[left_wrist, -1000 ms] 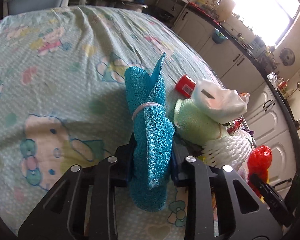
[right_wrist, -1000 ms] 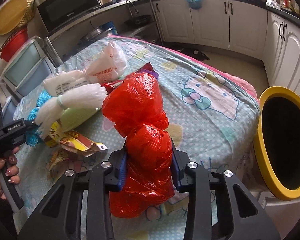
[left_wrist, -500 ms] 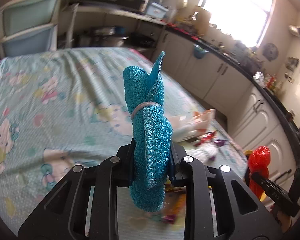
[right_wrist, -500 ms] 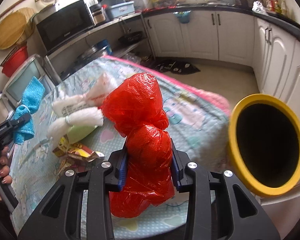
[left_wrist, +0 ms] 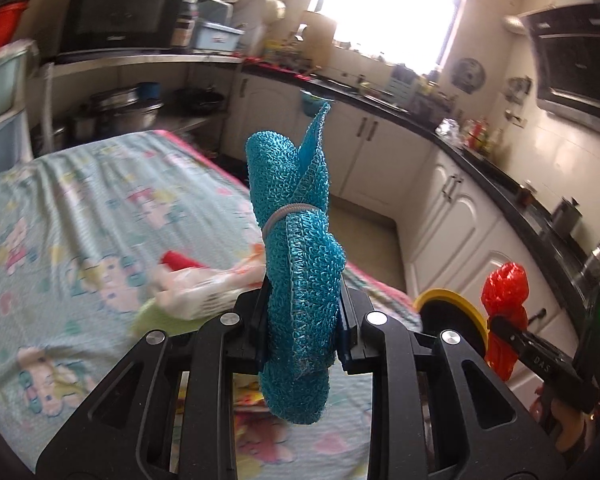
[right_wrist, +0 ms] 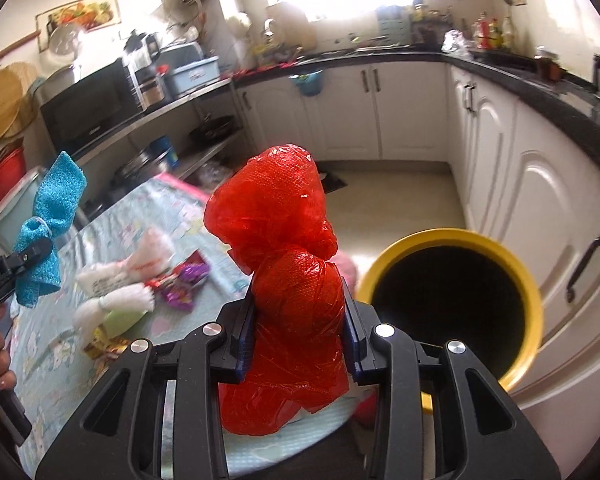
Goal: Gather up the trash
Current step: 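Carry both items over the yellow bin and open both tools to drop them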
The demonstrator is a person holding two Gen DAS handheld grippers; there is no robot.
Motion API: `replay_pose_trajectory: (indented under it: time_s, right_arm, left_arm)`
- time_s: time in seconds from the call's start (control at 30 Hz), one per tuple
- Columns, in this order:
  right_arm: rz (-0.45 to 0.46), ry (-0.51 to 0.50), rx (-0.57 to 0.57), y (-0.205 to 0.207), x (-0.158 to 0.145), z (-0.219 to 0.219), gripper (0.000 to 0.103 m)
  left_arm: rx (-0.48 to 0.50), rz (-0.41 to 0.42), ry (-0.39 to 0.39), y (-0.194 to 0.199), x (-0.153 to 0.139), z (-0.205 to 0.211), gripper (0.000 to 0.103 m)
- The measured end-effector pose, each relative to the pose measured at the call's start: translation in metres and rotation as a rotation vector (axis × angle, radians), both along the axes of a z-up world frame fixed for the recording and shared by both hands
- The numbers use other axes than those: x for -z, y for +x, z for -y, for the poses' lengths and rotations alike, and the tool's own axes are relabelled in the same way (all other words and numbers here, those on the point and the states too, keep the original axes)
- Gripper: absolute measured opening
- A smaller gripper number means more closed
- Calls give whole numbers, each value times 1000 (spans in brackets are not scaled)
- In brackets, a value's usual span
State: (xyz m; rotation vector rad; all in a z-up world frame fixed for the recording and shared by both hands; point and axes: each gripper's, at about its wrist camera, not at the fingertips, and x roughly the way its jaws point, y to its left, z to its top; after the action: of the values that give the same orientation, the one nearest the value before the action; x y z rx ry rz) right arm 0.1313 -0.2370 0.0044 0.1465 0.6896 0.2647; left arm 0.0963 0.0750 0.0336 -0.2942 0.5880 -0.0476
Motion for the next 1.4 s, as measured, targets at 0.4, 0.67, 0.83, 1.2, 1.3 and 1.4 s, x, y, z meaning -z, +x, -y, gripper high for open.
replay_pose_trajectory:
  time_s: [0.4,0.67,0.83,1.2,1.3,1.4]
  right_arm:
    - [-6,-16,189,12,10,66,34]
    - [-62,-13,279,27,42,109,34]
    - [-100,-2,297,38,65,126,35]
    - [-130,10,358,52,92,144,63]
    - [-127,23,393,49,93,151,71]
    - [-125,37,419,47,93,157,73]
  left_arm:
    - [213,-4,12,52,5,100,19]
    - [343,-73,0,89,32,170,20]
    - [425,-139,5,112,62,214,20]
    - [501,-231,16,139,110,262,42]
    - [479,-226,34,140,110,261,58]
    - [446,-217,47,138,108,253,69]
